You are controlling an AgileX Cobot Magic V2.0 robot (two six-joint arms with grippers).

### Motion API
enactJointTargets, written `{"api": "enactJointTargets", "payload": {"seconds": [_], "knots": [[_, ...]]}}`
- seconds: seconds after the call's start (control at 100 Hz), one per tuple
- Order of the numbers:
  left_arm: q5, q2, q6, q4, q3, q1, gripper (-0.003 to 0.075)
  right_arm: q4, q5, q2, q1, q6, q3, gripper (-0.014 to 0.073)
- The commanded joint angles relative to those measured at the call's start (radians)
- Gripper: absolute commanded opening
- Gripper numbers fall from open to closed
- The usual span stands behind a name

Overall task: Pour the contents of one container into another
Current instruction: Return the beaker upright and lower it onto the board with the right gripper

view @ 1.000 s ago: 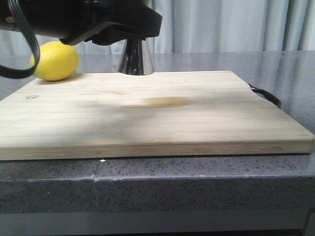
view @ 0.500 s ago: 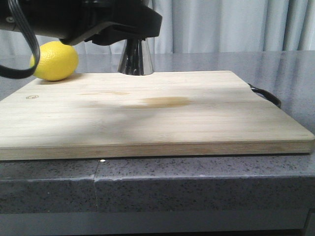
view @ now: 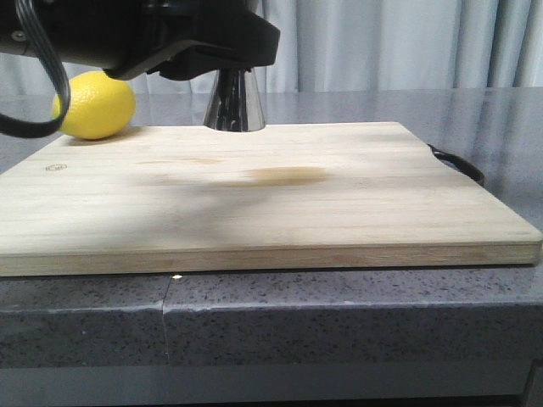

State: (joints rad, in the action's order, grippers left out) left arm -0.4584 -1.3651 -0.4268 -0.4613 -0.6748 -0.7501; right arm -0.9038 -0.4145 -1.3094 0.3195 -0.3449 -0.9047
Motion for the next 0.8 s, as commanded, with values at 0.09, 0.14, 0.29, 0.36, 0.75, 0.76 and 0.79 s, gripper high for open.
{"api": "enactJointTargets", "payload": {"seconds": [0.09, 0.14, 0.29, 0.36, 0.75, 0.76, 0.79], "knots": [[-0.079, 0.026, -0.008, 0.024, -0.032, 0.002, -0.0020, 0.098, -0.214, -0.103, -0.072, -0.090, -0.035, 0.0246], [-0.079, 0.026, -0.008, 0.024, -0.032, 0.002, -0.0020, 0.098, -0.229, -0.131, -0.078, -0.090, -0.035, 0.0246], [-0.079, 0.026, -0.008, 0.024, -0.032, 0.002, -0.0020, 0.100, -0.246, -0.225, -0.078, -0.088, -0.035, 0.0246], [-0.079, 0.026, -0.008, 0.024, -0.032, 0.002, -0.0020, 0.107, -0.287, -0.264, -0.078, -0.088, -0.031, 0.0246], [-0.075, 0.026, -0.008, 0.024, -0.032, 0.002, -0.0020, 0.129, -0.412, -0.387, -0.078, -0.088, -0.017, 0.0246], [-0.075, 0.026, -0.008, 0.024, -0.032, 0.002, -0.0020, 0.129, -0.412, -0.392, -0.078, -0.088, -0.017, 0.0246], [-0.075, 0.026, -0.008, 0.024, -0.032, 0.002, -0.0020, 0.129, -0.414, -0.396, -0.078, -0.088, -0.017, 0.0246]]}}
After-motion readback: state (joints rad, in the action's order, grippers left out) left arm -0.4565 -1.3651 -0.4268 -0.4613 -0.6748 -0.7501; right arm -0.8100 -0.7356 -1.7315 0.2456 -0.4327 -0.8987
